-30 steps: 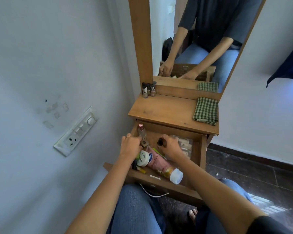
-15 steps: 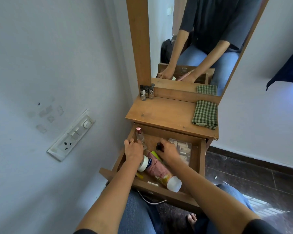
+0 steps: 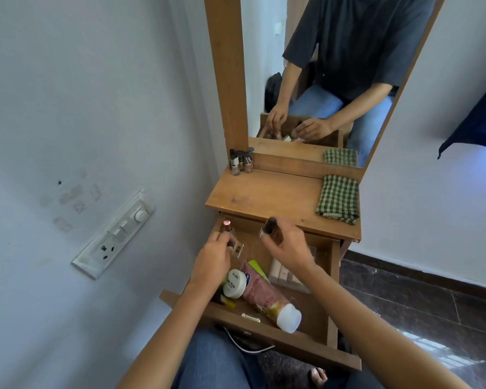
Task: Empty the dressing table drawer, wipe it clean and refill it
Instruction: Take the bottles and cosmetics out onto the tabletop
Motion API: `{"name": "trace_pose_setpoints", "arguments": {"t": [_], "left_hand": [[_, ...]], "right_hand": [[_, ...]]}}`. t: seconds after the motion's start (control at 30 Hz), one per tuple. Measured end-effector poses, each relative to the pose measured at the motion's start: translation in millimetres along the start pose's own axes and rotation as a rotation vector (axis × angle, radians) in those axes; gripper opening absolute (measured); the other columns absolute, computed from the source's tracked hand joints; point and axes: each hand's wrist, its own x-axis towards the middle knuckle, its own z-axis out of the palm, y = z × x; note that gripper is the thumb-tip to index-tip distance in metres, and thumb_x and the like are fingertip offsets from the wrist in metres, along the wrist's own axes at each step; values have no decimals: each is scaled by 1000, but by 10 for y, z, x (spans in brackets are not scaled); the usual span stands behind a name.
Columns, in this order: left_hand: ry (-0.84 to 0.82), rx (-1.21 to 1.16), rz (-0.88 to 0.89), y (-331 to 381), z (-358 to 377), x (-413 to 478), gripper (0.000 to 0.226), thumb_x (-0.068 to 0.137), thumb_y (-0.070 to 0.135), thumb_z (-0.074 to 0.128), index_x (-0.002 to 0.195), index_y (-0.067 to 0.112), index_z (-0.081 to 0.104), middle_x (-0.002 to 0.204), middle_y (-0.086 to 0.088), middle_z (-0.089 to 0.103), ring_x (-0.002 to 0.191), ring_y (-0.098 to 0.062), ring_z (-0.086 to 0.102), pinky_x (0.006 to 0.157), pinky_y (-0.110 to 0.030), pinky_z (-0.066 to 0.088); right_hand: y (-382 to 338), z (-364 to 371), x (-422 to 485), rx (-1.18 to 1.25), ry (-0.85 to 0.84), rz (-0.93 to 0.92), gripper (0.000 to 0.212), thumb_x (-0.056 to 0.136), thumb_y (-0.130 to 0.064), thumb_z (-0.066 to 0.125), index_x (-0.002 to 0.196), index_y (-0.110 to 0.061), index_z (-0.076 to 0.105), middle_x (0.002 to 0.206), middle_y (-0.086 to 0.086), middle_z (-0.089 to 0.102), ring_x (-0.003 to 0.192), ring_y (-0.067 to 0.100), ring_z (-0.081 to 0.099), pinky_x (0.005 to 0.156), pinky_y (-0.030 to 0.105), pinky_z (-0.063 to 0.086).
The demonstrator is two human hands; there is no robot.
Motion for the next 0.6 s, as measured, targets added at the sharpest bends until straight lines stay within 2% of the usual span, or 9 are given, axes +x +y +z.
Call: {"name": "trace_pose_setpoints", "arguments": {"t": [0.07, 0.17, 0.23, 0.33, 0.4, 0.5, 0.6], "left_hand": [[114, -84, 51, 75, -123, 62, 17, 89, 8, 57, 104, 16, 56, 103, 1, 57, 85, -14, 60, 70, -21, 46], [249, -224, 71, 231, -272, 303, 19, 88, 9, 59, 104, 15, 51, 102, 2, 58, 90, -13, 60, 75, -24, 50], [292, -294, 52, 314, -295, 523, 18, 88, 9, 59, 104, 16, 52, 101, 4, 58, 92, -12, 59, 79, -26, 51], [273, -336, -34, 401, -254, 866, 21, 89, 9, 59, 107, 16, 52, 103, 2, 60, 94, -11, 61, 82, -24, 53], [245, -337, -67, 407, -179, 1059, 24, 89, 7, 59, 109, 15, 51, 102, 0, 61, 94, -15, 62, 82, -31, 55], [217, -287, -85, 376, -55, 1282, 25, 89, 5, 57, 110, 17, 50, 102, -1, 61, 95, -16, 61, 84, -36, 54], [220, -245, -104, 339, 40, 1448, 22, 91, 7, 54, 110, 18, 50, 104, -2, 61, 96, -17, 60, 80, -33, 52]], "right_hand": [[-85, -112, 169, 57, 67, 12, 16, 89, -29, 62, 98, -18, 54, 83, -9, 58, 72, 2, 55, 62, 17, 46], [-153, -200, 454, 41, 130, 20, 15, 89, -25, 63, 92, -19, 49, 77, -15, 51, 65, -1, 49, 58, 7, 39], [-138, -193, 639, 7, 138, 21, 15, 89, -22, 63, 92, -18, 49, 80, -11, 52, 68, 0, 48, 57, 9, 38], [-36, -107, 871, -36, 108, 67, 16, 89, -20, 63, 98, -12, 53, 91, -1, 57, 80, 12, 54, 62, 16, 37], [36, -39, 976, -26, 96, 94, 18, 89, -18, 62, 104, -11, 54, 98, 3, 58, 83, 14, 54, 68, 21, 39], [107, 29, 1106, -1, 108, 104, 20, 89, -17, 62, 108, -14, 54, 103, 1, 56, 83, 11, 53, 69, 17, 37], [167, 62, 1230, 51, 152, 106, 22, 88, -17, 64, 108, -18, 56, 102, -2, 56, 75, 5, 51, 61, 7, 35]]}}
